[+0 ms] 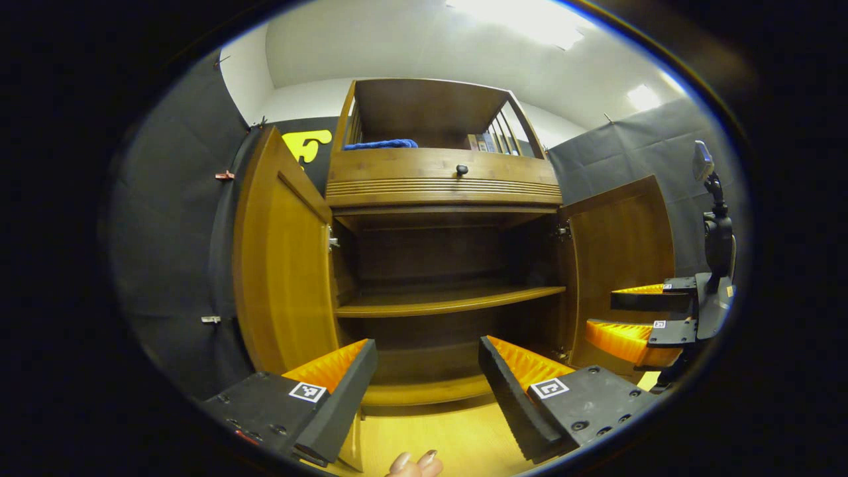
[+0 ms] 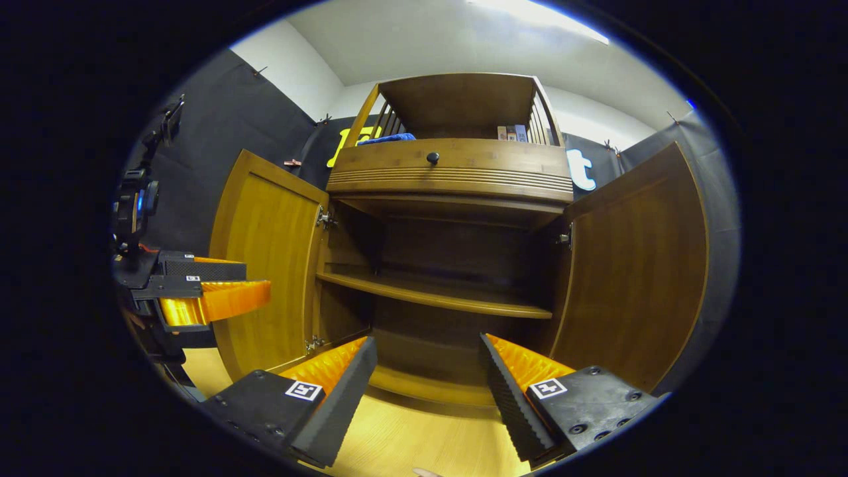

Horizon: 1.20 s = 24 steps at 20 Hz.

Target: Open the right door of the double-door shoe cabinet with the right hand, and open the left door with the left hand.

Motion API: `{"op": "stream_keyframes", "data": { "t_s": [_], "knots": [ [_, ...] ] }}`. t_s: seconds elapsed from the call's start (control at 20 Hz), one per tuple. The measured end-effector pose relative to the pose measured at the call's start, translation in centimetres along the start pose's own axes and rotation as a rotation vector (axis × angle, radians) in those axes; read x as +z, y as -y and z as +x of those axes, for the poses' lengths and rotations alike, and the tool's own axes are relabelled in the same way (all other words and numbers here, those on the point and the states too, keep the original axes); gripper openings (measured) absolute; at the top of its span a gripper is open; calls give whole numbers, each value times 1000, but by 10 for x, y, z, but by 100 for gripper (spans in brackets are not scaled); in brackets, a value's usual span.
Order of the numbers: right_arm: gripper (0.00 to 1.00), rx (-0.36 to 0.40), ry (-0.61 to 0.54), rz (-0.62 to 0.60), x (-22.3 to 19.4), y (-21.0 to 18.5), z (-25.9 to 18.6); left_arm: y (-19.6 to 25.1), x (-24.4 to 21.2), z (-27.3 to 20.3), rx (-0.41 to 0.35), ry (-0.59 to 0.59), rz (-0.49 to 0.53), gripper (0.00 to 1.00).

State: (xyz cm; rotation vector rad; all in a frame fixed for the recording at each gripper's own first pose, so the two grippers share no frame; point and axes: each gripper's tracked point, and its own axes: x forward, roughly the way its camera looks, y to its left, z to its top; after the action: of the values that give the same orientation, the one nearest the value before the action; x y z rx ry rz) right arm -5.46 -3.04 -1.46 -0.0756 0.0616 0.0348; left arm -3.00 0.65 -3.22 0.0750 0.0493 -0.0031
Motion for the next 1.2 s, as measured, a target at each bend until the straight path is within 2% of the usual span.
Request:
{"op": "stream_keyframes", "data": {
  "t_s": [0.1,0.25,0.3,0.35,0.6,0.65,0.7,0.75,0.8,0.85,0.9,1.0,1.1,1.2],
  "knots": [
    [97,6,3,2,3,0,0,-1,4,4,0,9,-4,100],
    [97,8,6,12,4,-1,3,2,4,12,-12,15,-21,100],
    [96,4,7,14,3,0,5,4,5,16,-18,14,-29,96],
    [98,1,8,16,1,1,6,3,4,19,-22,13,-33,100],
    [97,-8,-13,34,-6,5,14,7,0,32,-26,8,-31,100],
    [98,-6,-17,38,-8,4,16,8,6,35,-30,7,-33,96],
    [97,-1,-22,39,-10,3,18,10,5,37,-33,5,-36,100],
    [99,2,-25,36,-8,3,19,11,4,39,-33,5,-36,96],
    [99,4,-26,32,-9,2,20,10,4,40,-30,5,-36,100],
    [96,7,-25,27,-9,1,22,9,4,42,-26,5,-35,100],
    [98,12,-18,23,-8,0,22,8,3,44,-22,6,-34,96],
    [98,14,-3,13,-5,0,23,8,3,47,-17,7,-38,96],
    [96,9,12,7,-1,2,23,9,4,49,-19,8,-46,100],
    [97,6,22,9,2,3,24,8,4,50,-16,6,-48,100]
  ]
}}
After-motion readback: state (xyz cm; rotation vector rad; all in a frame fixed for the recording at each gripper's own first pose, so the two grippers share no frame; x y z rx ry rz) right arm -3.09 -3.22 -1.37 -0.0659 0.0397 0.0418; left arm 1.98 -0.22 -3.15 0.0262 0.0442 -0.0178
